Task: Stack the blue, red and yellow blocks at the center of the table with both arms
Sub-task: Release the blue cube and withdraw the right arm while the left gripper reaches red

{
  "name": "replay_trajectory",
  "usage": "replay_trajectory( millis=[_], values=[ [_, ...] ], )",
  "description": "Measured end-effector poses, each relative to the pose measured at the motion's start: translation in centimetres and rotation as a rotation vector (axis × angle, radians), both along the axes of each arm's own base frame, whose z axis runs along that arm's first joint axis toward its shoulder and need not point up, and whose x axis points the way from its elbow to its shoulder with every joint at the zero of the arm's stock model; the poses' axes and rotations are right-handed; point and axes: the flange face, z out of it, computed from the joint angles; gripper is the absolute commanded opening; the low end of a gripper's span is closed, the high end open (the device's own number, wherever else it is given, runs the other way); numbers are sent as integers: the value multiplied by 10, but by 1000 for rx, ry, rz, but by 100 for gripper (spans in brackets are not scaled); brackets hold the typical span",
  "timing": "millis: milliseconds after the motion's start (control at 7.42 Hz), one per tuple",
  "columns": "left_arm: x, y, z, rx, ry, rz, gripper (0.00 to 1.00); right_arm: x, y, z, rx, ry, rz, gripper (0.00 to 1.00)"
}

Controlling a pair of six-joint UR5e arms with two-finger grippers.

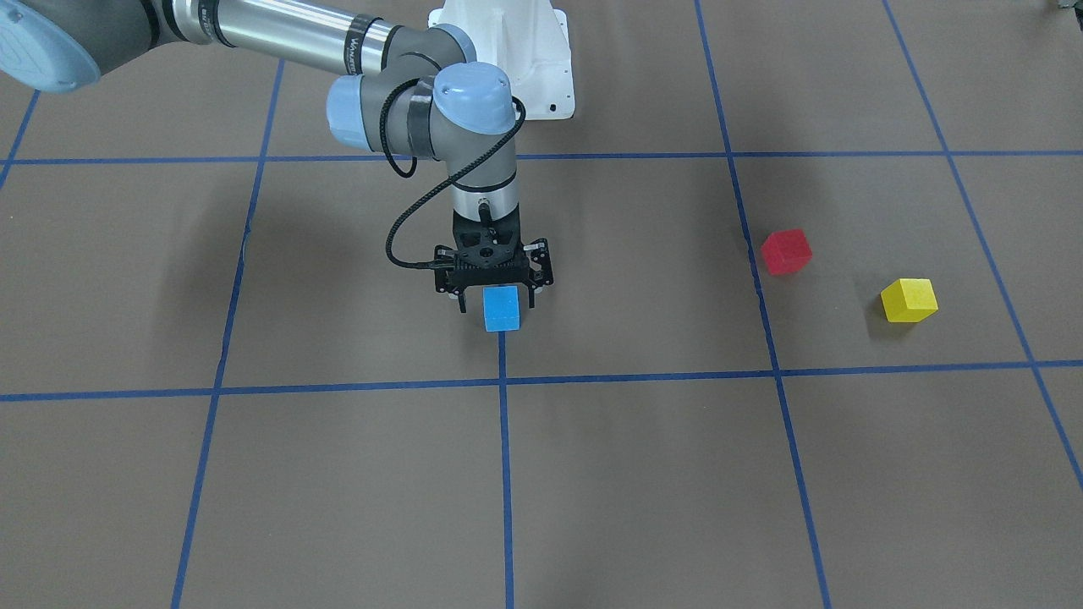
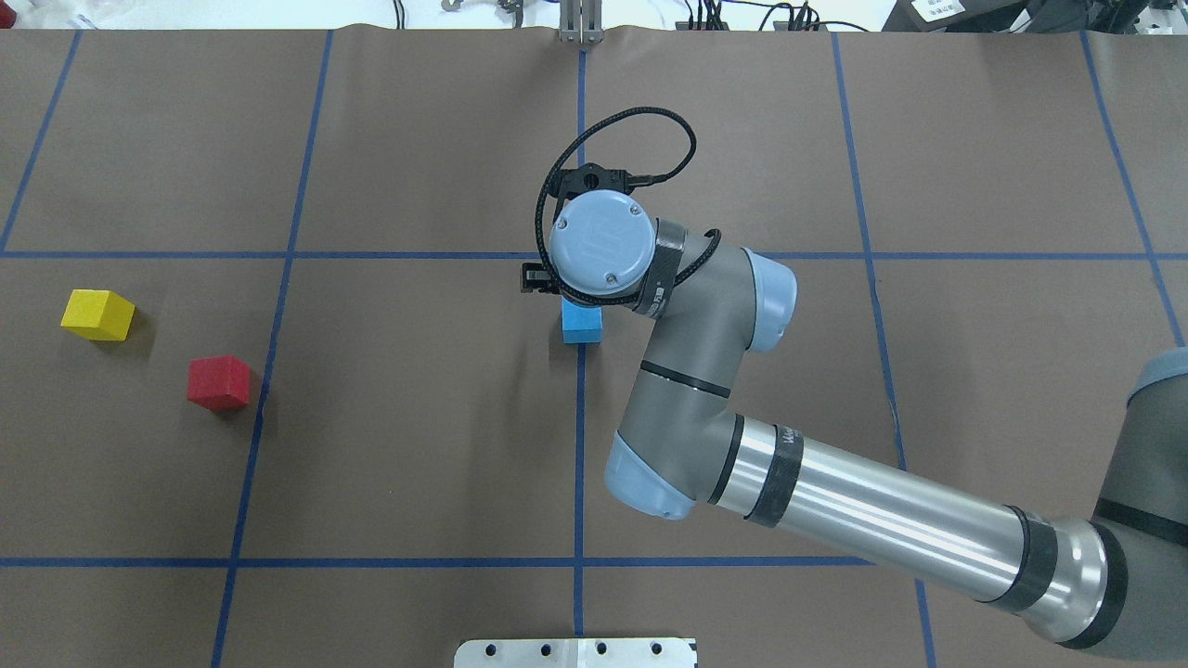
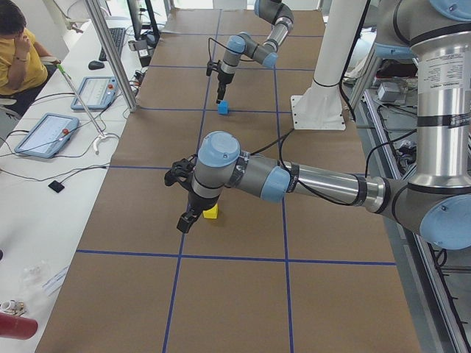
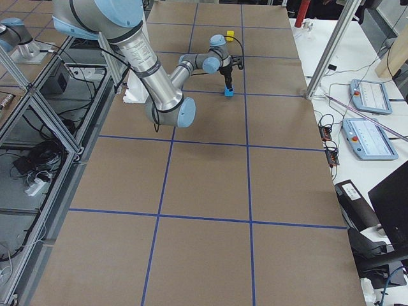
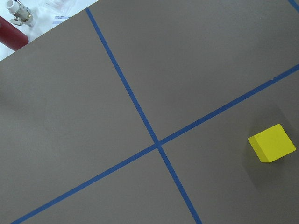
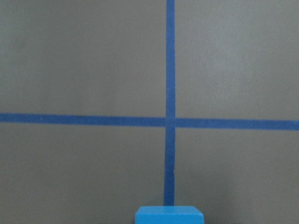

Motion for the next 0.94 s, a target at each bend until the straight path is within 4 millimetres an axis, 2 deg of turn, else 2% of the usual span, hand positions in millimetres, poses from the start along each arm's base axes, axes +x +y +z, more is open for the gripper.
replay_trajectory(
  millis=[135, 269, 404, 539, 674, 808, 943],
  values=[
    [0, -1, -5, 27, 0, 0, 100, 44, -28, -14, -15, -17, 14, 100],
    [3, -3, -12, 70, 7, 2, 100, 99, -65, -15, -27, -21, 4, 100],
    [20, -8, -21, 89, 42, 8, 100, 158, -103, -1, -17, -8, -28, 100],
    [52, -15, -36, 55, 102, 0, 100, 227, -139, 28, 4, 10, -78, 100],
    [86, -19, -52, -14, 174, -44, 100, 299, -165, 66, 33, 25, -138, 100],
    [124, -19, -66, -97, 248, -102, 100, 374, -180, 114, 76, 41, -209, 100],
    [166, -16, -77, -162, 288, -147, 100, 441, -183, 162, 119, 53, -271, 100]
  ],
)
